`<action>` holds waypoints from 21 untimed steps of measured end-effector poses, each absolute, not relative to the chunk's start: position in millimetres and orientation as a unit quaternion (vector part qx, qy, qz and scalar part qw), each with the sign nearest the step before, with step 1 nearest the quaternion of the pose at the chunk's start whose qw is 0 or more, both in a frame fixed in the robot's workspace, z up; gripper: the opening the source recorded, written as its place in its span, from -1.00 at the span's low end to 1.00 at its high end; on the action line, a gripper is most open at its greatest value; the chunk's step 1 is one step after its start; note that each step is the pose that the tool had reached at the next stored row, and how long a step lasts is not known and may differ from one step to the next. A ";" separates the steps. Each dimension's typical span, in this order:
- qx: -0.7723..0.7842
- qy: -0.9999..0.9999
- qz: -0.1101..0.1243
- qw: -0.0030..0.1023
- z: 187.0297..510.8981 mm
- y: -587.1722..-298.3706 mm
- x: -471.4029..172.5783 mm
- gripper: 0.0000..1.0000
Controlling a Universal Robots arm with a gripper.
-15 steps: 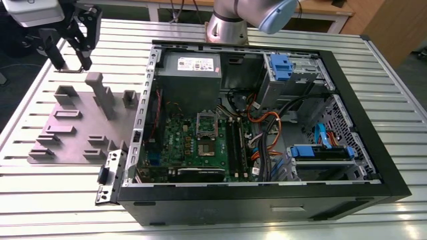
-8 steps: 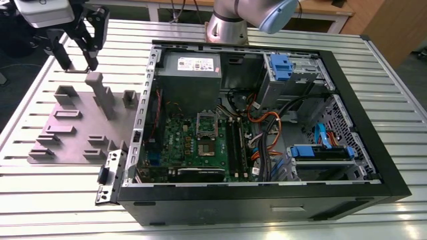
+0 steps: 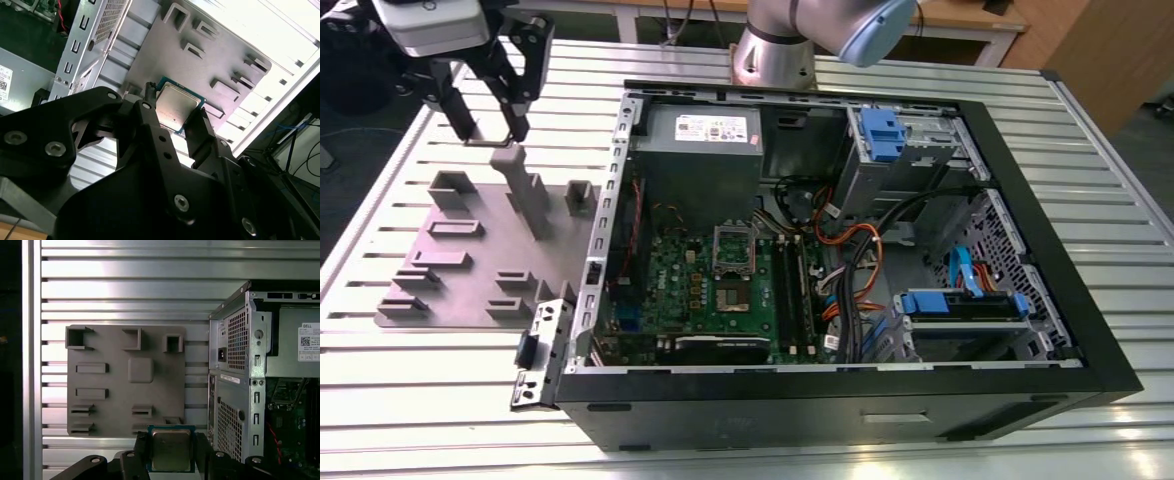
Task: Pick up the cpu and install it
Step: 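Pick up the cpu and move it towards the insertion slot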
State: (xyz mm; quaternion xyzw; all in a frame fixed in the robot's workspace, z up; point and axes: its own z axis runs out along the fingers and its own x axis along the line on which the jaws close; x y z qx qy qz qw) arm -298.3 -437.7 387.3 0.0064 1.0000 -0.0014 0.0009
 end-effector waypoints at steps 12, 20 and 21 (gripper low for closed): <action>0.006 1.000 -0.001 0.001 387.3 -437.7 -283.2 -0.06; 0.006 1.000 -0.001 0.001 387.3 -437.7 -278.0 -0.06; 0.006 1.000 -0.001 0.001 387.3 -437.7 -277.9 -0.06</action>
